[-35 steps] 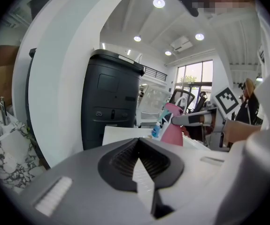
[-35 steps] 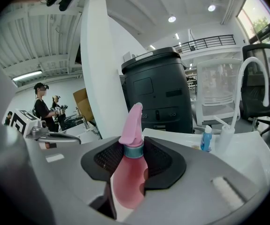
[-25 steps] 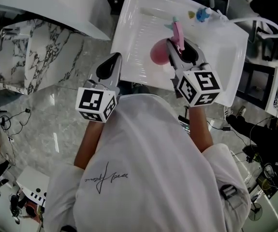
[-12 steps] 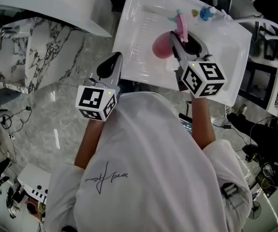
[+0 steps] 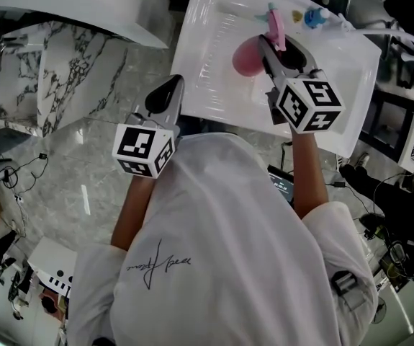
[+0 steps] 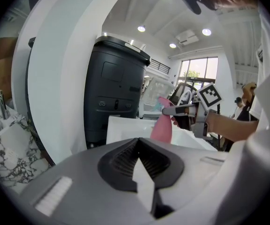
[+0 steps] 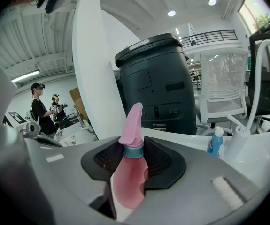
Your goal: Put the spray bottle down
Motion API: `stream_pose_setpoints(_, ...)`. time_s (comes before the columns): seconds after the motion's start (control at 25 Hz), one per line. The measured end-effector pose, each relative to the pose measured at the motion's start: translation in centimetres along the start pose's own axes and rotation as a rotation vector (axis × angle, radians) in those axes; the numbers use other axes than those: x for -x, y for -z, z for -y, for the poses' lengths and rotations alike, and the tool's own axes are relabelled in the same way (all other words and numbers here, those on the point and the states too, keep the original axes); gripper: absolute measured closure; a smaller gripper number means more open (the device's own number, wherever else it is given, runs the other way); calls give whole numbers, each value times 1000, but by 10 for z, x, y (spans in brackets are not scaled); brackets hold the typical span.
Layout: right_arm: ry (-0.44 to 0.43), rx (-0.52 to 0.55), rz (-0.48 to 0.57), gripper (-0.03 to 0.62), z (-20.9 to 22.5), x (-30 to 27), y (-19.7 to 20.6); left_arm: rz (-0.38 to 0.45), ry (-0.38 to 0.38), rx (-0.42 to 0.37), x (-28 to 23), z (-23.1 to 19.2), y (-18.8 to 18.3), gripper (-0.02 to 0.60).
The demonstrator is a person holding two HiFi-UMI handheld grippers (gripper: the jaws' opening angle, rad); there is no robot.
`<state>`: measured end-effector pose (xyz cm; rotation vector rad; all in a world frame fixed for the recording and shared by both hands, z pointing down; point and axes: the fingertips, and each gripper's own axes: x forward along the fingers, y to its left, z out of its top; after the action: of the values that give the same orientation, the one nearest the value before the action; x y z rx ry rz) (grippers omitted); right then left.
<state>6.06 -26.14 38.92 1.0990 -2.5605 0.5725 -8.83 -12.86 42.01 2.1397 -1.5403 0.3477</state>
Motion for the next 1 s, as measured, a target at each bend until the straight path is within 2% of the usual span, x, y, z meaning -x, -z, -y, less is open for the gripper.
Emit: stream_pose_setpoints(1.0,26,64,-37,467,19,-51,-6,-41,-27,16,-3,-28,4,529)
